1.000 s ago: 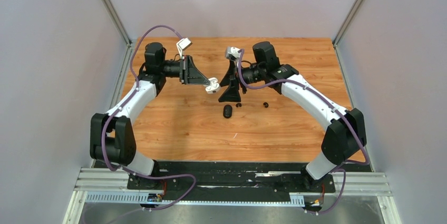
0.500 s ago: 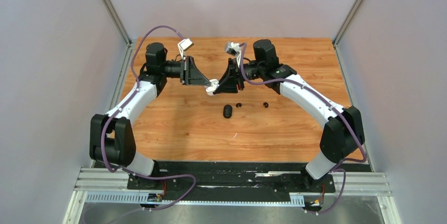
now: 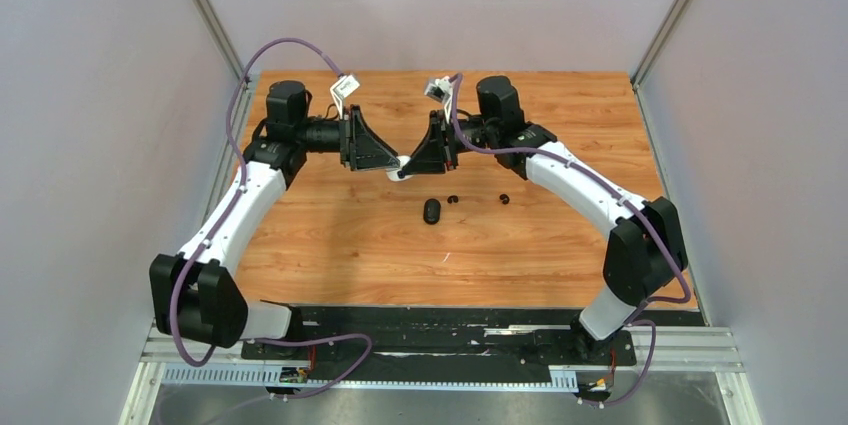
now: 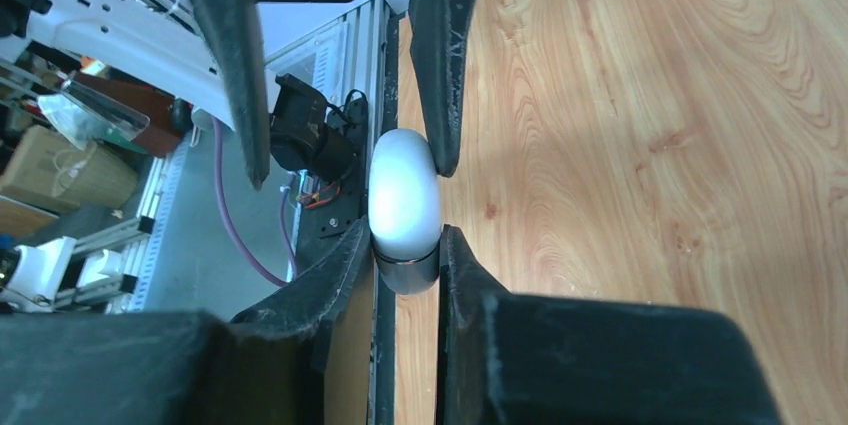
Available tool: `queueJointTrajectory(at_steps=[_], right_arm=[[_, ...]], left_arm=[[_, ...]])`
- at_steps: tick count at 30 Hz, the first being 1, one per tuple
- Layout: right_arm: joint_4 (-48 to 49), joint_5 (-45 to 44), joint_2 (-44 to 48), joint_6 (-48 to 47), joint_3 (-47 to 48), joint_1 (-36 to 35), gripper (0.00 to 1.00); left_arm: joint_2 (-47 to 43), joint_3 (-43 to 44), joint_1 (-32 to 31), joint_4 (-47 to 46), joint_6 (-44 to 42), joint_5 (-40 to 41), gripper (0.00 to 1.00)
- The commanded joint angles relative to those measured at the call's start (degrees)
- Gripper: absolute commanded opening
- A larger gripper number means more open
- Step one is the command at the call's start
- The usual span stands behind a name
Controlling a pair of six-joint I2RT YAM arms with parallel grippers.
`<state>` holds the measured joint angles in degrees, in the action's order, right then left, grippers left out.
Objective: Insert the wireless bluetooth earbuds into the charging case
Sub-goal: Close the charging case, then place the charging case at the center of the board.
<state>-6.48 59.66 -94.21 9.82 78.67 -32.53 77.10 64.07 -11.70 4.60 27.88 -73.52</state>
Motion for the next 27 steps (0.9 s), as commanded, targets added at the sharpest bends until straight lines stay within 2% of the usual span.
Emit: queueJointTrajectory(at_steps=[1, 5, 7, 8, 10, 14, 17, 25, 27], right_arm=[[1.21, -5.27, -2.44, 4.47, -0.21, 0.94, 0.00], [-1.00, -5.59, -2.00, 3.09, -1.61, 2.77, 0.00], [-3.79, -7.00, -1.31, 1.94, -4.88, 5.22, 0.00], [-5.25, -7.80, -0.87, 0.74, -7.19, 6.95, 0.00], [-8.77, -10.71, -0.10, -5.09, -11.50, 10.48, 0.05], [-11.94, -14.48, -0.96, -9.26, -15.99, 18.98, 0.04], [-12.08, -16.56, -4.07, -9.04, -16.60, 23.26, 0.03], [-11.52, -19.21, -16.41, -10.93, -8.06, 28.23, 0.05], [-11.58, -20.01, -19.35, -10.20, -5.11, 28.85, 0.11]], left_arm=[[-4.41, 7.37, -3.33, 22.04, -25.79, 4.11, 0.64], [-6.39, 7.51, -3.46, 23.40, -27.76, 17.16, 0.66], [-7.21, 6.89, -3.40, 22.66, -27.70, 24.77, 0.71], [-7.22, 6.67, -3.41, 22.65, -27.31, 29.84, 0.75], [-6.11, 7.01, -3.41, 24.67, -26.40, 34.23, 0.76], [-0.71, 8.99, -3.41, 30.47, -24.75, 36.37, 0.77], [1.73, 9.13, -3.41, 32.45, -25.60, 36.56, 0.78], [7.27, 6.41, -1.49, 36.65, -30.60, 33.62, 0.75], [8.67, 6.30, -1.40, 36.73, -30.66, 32.59, 0.74]])
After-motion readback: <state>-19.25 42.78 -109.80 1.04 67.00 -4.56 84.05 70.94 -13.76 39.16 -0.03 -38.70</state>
